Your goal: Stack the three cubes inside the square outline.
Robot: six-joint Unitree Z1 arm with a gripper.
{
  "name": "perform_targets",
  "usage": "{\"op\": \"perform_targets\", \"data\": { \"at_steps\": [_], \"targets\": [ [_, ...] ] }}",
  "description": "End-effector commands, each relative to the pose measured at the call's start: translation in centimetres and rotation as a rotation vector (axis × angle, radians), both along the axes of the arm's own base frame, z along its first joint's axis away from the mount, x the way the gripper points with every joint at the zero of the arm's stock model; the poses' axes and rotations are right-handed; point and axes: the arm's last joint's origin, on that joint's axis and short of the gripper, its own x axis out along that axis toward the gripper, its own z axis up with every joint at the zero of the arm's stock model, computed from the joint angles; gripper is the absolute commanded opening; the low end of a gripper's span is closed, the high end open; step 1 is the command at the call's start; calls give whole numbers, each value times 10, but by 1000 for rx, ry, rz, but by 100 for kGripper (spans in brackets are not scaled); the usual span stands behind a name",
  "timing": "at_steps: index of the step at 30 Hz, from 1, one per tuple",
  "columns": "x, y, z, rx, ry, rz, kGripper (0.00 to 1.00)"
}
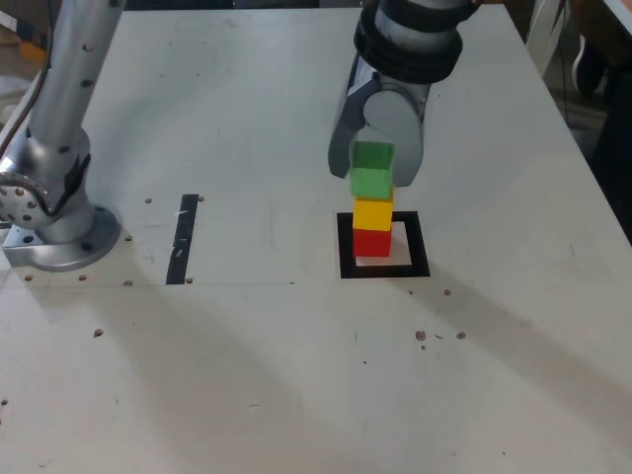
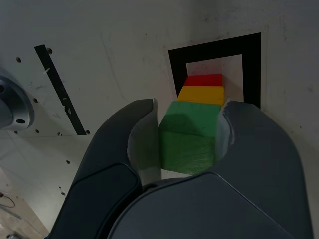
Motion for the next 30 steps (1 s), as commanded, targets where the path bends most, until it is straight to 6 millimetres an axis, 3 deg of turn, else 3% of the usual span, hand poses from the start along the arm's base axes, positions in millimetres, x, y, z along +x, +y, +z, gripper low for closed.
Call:
{"op": "perform_targets", "data": {
  "at_steps": [1, 6, 12, 18, 20, 25, 30],
  "targets": [
    [0, 0, -2, -1, 14, -3, 54],
    [1, 0, -2, -5, 16, -10, 69],
    [-1, 1, 0, -4, 14, -13, 96],
    [-14, 3, 15, 2, -13, -16, 99],
    [-27, 4, 28, 5, -41, -17, 99],
    [-95, 16, 67, 29, -108, -14, 99],
    [-147, 31, 51, 36, -53, 31, 99]
  ]
}}
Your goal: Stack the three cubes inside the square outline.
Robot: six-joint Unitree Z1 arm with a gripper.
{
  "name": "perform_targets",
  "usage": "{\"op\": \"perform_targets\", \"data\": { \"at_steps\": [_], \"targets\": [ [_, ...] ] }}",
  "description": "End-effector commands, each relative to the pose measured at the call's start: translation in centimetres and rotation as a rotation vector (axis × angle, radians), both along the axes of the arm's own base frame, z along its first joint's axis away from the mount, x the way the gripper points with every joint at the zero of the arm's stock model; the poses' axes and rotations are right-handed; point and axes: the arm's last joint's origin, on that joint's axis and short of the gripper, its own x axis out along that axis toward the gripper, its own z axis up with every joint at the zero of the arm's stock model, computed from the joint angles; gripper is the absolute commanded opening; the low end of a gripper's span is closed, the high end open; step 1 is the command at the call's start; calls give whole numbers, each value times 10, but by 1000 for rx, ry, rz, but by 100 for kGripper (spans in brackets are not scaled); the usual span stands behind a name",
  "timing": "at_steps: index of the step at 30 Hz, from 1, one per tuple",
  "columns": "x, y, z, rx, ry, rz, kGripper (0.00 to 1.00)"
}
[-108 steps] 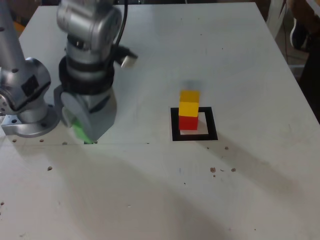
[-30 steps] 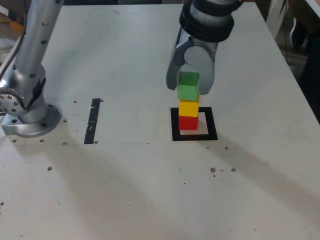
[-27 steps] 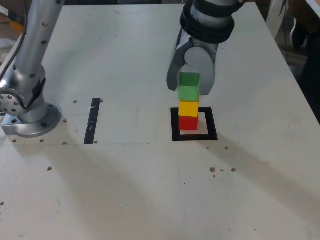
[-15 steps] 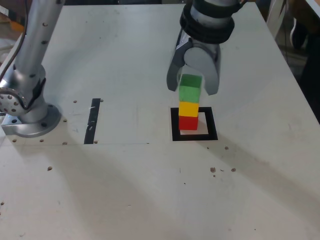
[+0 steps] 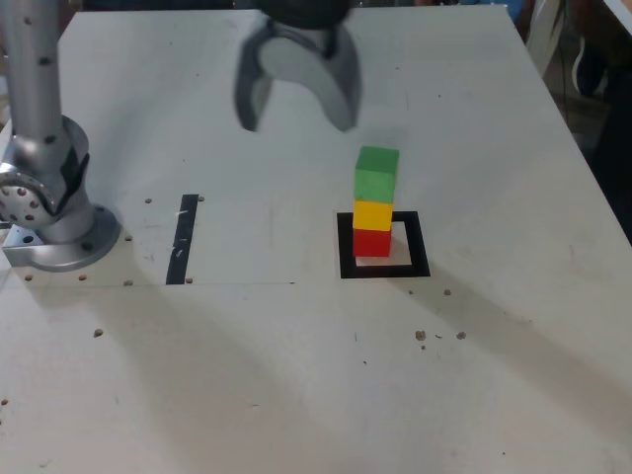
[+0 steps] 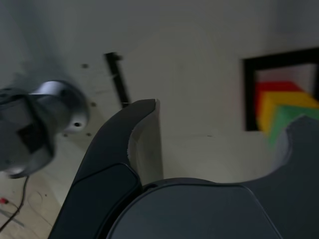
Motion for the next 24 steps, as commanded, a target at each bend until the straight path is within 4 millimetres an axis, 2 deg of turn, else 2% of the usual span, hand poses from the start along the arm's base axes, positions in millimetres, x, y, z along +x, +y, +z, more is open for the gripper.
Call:
{"op": "perform_targets", "data": {
  "at_steps": [1, 7, 11, 16, 24],
  "targets": [
    [-55, 6, 6, -5, -24, 20, 99],
    [-106, 10, -40, -17, 18, 60, 99],
    [-137, 10, -81, -54, 20, 80, 99],
    [-149, 9, -116, -86, 29, 86, 99],
    [-158, 10, -131, -65, 59, 82, 99]
  ]
}}
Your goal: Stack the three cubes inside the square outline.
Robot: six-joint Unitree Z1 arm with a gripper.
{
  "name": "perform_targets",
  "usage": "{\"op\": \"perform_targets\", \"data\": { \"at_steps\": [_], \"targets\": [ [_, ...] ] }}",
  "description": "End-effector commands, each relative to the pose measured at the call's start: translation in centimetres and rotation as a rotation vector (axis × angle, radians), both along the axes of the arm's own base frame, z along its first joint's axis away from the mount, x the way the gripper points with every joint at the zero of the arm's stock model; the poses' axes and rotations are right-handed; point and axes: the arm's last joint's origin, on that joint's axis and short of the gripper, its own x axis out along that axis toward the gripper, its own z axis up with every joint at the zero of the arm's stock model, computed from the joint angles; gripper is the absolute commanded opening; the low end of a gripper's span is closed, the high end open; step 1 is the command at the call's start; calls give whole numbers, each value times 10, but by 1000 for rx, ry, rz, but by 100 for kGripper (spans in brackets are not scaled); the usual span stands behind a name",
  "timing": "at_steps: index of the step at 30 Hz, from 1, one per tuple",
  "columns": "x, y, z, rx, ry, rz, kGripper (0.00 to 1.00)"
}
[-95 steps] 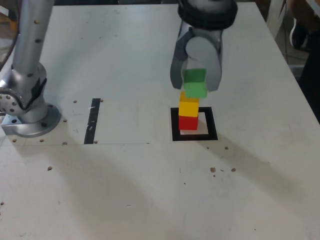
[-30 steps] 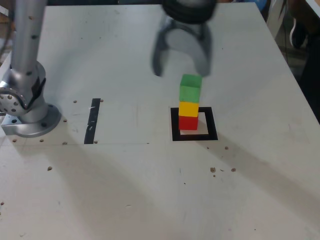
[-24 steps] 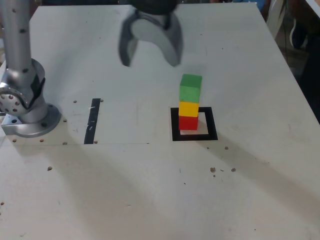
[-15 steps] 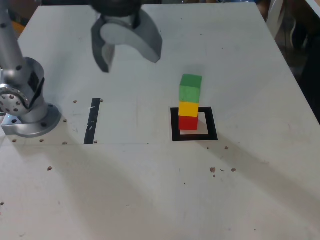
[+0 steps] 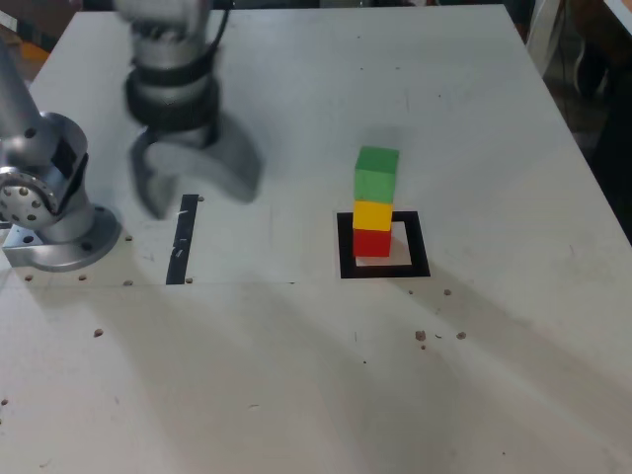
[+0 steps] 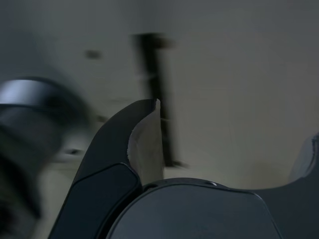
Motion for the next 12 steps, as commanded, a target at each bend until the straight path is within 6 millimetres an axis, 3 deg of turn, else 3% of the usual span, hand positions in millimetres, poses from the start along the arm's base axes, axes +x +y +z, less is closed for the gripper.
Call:
{"op": "perform_targets", "data": {
  "at_steps": [1, 12],
  "targets": [
    [-32, 2, -24, 8, 139, 1, 99],
    [-35, 2, -26, 5, 142, 7, 99]
  ]
}}
